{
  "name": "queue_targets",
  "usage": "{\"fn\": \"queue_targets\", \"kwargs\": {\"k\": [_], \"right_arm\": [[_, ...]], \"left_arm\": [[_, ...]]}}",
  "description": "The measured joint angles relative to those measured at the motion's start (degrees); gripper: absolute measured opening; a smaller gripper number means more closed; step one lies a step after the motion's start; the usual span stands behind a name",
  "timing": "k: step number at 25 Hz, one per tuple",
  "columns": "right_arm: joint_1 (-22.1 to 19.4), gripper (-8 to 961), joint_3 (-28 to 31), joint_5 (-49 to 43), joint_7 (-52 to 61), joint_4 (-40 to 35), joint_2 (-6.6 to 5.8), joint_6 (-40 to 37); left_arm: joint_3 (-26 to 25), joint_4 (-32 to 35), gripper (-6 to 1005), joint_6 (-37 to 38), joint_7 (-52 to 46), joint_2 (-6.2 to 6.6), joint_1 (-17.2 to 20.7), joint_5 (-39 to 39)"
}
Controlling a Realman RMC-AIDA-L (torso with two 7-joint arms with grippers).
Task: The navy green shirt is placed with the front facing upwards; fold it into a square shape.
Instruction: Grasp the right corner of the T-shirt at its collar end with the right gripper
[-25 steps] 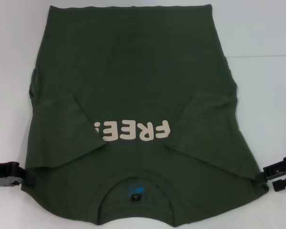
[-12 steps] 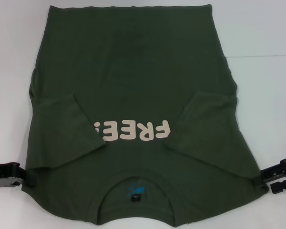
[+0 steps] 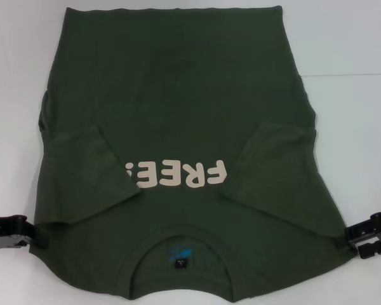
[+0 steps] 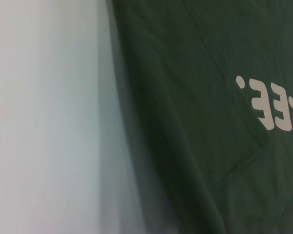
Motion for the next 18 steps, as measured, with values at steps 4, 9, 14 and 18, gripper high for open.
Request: {"fn": "queue_targets", "kwargs": {"k": [4, 9, 14, 18], "right_arm": [[0.26, 740, 0.0, 0.0, 0.0, 0.07, 0.42, 0.32], [0.73, 740, 0.0, 0.0, 0.0, 0.46, 0.74, 0.77], [1.46, 741, 0.0, 0.14, 0.0, 1.32, 0.98, 1.3], [2.19, 741, -0.02, 0.13, 0.0, 1.62, 1.46, 1.59]], "left_arm": [[0.0, 0.0, 39, 0.0, 0.0, 0.0, -0.08, 0.0], [0.0, 0.0, 38, 0.01, 0.0, 0.0, -0.16, 0.0], [0.0, 0.0, 38, -0.05, 0.0, 0.0, -0.24, 0.0], [0.0, 0.0, 39, -0.07, 0.0, 0.0, -0.29, -0.05]]}}
